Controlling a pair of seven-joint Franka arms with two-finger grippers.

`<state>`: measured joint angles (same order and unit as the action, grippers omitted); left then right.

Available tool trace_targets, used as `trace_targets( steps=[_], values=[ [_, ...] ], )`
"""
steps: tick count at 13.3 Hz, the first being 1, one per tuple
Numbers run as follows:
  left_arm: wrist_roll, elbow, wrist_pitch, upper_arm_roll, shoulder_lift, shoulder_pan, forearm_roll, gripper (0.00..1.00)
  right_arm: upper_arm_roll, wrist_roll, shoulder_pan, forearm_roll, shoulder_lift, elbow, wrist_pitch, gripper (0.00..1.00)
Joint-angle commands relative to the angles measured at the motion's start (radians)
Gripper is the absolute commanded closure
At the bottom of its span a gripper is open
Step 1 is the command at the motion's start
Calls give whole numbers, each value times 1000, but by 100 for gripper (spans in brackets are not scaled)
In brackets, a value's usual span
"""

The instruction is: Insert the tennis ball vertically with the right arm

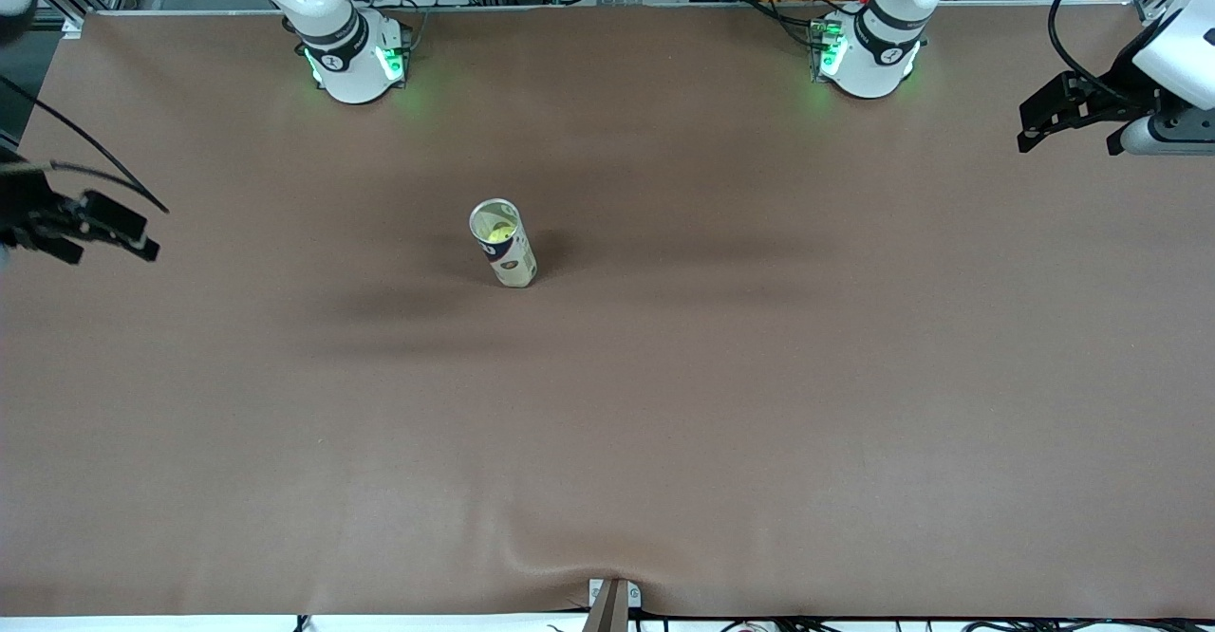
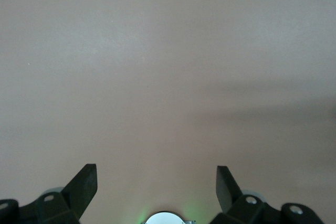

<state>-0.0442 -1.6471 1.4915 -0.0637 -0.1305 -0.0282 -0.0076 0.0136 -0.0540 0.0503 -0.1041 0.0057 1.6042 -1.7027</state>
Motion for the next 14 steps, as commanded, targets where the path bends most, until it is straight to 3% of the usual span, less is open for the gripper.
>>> trace_targets(
  steps=[1,14],
  values=[
    [1,17,0,-1,6,-1,-25,0,0,-7,6,-12,-101,95,-11,0],
    [-19,43,-4,-1,38,-1,-6,0,-4,-10,-7,47,-118,105,-22,0]
  ],
)
